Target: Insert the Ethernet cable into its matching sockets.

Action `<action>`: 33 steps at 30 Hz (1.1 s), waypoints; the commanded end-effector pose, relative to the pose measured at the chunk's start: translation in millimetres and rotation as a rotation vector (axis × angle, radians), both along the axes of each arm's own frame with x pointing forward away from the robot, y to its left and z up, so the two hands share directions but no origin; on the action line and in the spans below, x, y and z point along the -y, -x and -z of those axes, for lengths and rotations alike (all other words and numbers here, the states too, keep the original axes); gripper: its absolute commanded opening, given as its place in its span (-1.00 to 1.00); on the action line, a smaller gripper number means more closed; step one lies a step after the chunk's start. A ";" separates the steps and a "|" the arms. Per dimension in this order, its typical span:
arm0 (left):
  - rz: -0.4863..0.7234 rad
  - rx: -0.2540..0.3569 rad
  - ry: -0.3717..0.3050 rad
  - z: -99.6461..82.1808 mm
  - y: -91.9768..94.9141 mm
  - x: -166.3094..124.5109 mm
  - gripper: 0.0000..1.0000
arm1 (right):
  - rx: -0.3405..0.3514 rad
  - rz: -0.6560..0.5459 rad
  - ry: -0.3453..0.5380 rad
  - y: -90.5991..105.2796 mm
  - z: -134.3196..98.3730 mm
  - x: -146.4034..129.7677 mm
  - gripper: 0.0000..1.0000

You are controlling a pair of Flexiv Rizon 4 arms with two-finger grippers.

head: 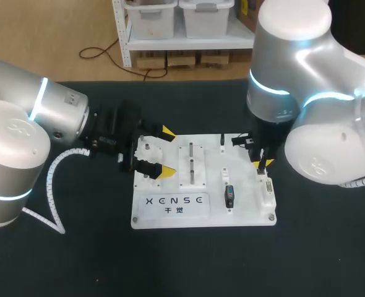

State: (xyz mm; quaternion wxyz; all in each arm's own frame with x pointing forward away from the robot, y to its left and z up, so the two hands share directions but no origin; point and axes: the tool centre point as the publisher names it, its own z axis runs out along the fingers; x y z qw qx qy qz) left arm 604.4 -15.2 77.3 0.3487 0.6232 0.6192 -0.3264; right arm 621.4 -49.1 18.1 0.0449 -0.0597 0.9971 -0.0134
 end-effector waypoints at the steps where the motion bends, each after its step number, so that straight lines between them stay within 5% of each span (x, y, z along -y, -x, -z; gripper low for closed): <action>1: 0.001 0.001 0.002 1.0 -0.6 -0.4 1.00 | -0.011 0.005 0.006 1.9 11.0 0.0 -1.00; 22: 0.001 0.001 0.002 1.0 -0.6 -0.4 1.00 | 0.003 0.027 0.010 0.3 13.5 4.6 -1.00; 23: 0.001 0.001 0.002 1.0 -0.6 -0.4 1.00 | 0.010 0.028 0.008 -0.1 10.4 4.9 -0.65; 25: 0.001 0.001 0.002 1.0 -0.6 -0.4 1.00 | 0.027 0.025 -0.011 -1.4 3.8 5.8 1.00; 33: 0.001 0.001 0.002 1.0 -0.6 -0.4 1.00 | 0.027 0.025 -0.011 -1.4 3.8 5.8 1.00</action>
